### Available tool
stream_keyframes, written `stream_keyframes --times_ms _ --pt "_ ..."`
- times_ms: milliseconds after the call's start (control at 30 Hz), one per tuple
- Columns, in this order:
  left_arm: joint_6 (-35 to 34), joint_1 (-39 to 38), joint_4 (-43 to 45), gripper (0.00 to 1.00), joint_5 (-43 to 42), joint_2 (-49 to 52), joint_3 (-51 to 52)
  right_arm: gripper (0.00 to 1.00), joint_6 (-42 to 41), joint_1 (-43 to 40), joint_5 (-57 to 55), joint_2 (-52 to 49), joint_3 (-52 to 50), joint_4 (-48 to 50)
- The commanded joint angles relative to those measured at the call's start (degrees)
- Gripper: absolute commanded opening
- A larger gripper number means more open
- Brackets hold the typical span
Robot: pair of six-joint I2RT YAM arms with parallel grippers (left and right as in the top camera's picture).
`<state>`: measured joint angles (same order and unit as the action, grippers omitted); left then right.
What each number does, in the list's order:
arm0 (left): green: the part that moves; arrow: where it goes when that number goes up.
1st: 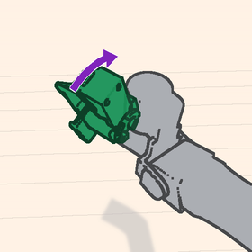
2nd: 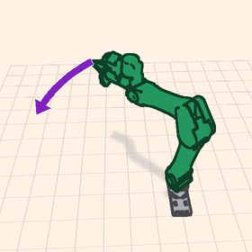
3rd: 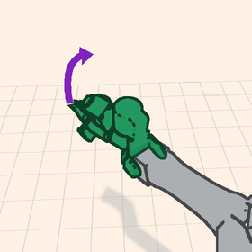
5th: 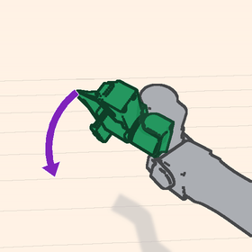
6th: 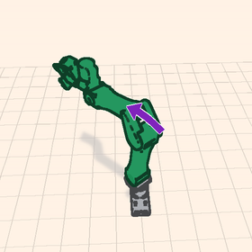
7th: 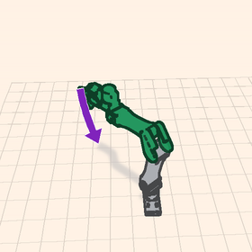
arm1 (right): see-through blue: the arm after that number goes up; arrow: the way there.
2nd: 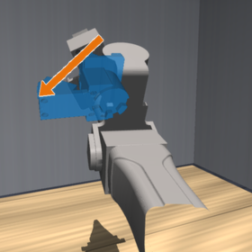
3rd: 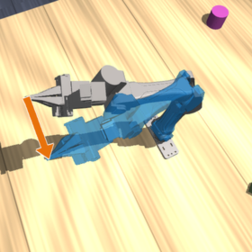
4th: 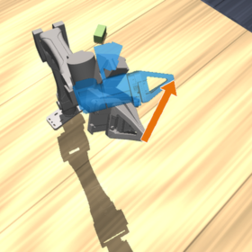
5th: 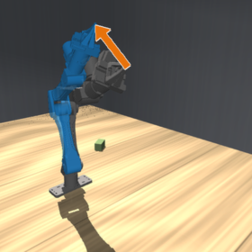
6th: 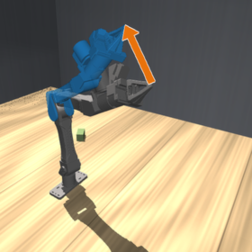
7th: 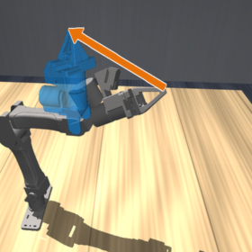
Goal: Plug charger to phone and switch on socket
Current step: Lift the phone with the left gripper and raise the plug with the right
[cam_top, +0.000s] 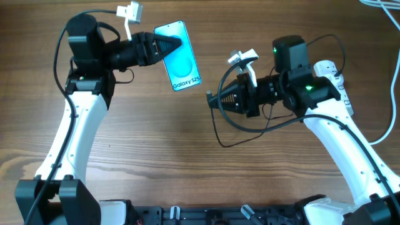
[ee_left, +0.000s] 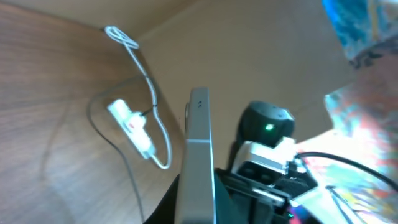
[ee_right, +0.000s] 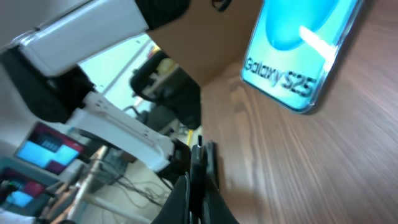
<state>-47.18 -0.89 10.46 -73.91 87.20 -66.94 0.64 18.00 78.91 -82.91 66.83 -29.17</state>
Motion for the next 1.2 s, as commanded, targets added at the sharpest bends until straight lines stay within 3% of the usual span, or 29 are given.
stream_keyframes --times_ms 0,200,367,533,733,1167 --pt "-17.6 0.3 4.2 0.04 -3.0 -0.9 -0.6 0.04 -3.8 0.1 5.4 0.2 0.3 1.6" --pt "-24.4 -1.4 4.4 0.04 0.1 -0.9 -0.6 0.04 -6.1 0.2 5.5 0.2 0.3 2.7" --pt "-25.4 -2.6 4.4 0.04 3.1 -0.9 -0.6 0.04 -12.4 0.2 8.0 0.2 0.3 8.4" --pt "-26.5 -4.2 4.5 0.04 4.2 -0.9 -0.6 0.04 -13.3 0.2 8.0 0.2 0.3 9.0" --pt "-29.8 -4.5 10.3 0.04 4.1 -0.9 -0.6 0.04 -16.6 0.2 7.7 0.2 0.3 9.7" --pt "-23.5 -6.1 11.2 0.04 0.9 -0.9 -0.6 0.04 -18.9 0.2 6.2 0.2 0.3 9.7"
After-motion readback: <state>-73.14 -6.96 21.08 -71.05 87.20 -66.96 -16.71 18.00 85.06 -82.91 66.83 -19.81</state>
